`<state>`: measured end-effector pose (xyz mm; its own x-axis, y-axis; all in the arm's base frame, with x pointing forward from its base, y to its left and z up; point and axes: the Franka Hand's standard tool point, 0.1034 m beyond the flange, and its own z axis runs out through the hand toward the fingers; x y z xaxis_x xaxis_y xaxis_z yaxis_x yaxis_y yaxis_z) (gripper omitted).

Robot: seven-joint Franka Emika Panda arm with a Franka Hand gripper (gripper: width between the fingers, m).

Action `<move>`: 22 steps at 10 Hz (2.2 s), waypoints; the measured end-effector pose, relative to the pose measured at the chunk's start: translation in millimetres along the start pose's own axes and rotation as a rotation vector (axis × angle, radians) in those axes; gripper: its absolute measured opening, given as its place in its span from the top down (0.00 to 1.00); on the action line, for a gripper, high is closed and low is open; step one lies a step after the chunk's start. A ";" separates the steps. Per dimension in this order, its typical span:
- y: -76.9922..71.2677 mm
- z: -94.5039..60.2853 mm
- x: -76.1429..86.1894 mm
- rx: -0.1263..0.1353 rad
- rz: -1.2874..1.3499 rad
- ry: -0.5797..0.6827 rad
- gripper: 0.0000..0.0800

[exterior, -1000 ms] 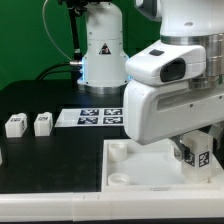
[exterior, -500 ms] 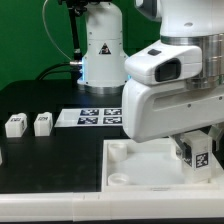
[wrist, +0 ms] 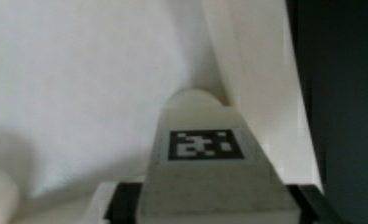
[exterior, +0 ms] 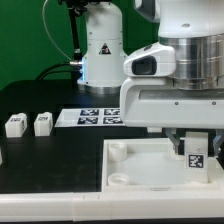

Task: Assemble one leg

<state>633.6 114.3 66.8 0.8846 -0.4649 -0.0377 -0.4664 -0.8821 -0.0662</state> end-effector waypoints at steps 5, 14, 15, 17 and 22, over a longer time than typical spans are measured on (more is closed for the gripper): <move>-2.9 0.9 -2.9 -0.003 0.596 -0.004 0.64; -7.8 2.8 -4.5 0.009 -0.030 0.020 0.19; -9.5 -0.5 -2.2 0.009 -0.140 0.021 0.19; -10.5 -4.8 1.6 0.005 -0.428 0.023 0.19; -7.4 -4.0 3.1 -0.004 -0.625 0.029 0.34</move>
Offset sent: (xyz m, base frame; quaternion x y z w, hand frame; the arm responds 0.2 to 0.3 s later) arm 0.0028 0.0023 -0.0019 -0.0368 0.0111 0.2959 0.9544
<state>639.9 119.0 71.1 0.9899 0.1376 0.0338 0.1395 -0.9882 -0.0635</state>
